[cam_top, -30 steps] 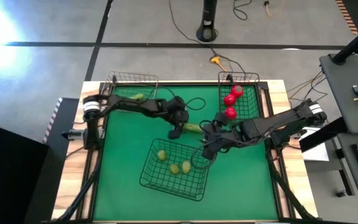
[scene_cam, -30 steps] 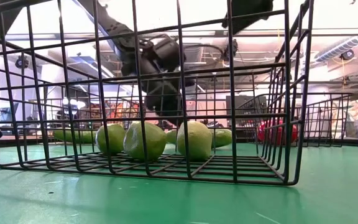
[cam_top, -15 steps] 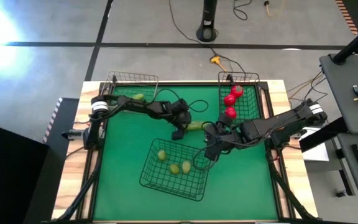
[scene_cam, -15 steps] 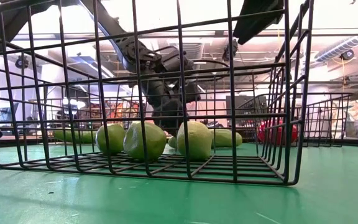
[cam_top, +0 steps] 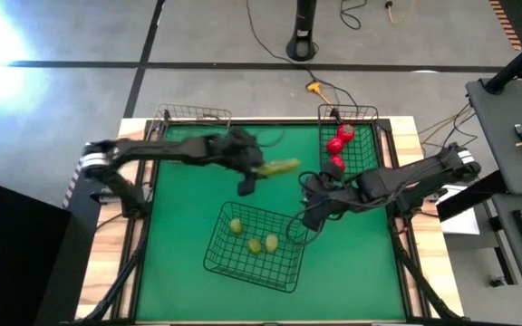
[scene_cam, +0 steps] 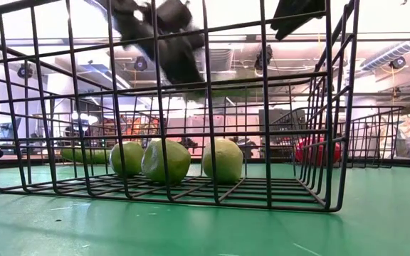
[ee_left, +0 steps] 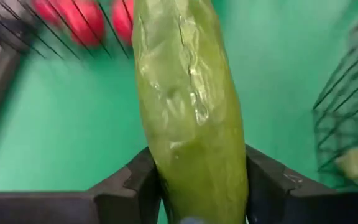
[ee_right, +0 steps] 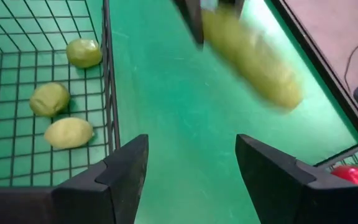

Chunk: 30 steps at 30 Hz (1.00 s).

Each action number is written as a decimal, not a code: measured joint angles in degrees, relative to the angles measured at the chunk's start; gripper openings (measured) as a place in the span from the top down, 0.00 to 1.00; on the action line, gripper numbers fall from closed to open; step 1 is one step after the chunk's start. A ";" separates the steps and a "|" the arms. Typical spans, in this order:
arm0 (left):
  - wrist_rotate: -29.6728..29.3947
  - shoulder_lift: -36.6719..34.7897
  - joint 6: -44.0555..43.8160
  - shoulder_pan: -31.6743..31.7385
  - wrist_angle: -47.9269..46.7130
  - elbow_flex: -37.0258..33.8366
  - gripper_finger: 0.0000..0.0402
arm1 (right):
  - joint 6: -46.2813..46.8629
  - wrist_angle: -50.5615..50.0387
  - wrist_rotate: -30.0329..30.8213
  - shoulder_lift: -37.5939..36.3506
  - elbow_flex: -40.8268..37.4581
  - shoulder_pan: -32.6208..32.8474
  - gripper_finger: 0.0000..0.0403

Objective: Sort produce into baskets
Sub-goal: Put the cucumber into the silver wire basket

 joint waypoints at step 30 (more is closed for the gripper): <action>-23.38 -13.21 -10.14 32.79 -36.88 -5.86 0.62 | -4.55 5.56 2.02 0.25 -1.30 0.34 0.43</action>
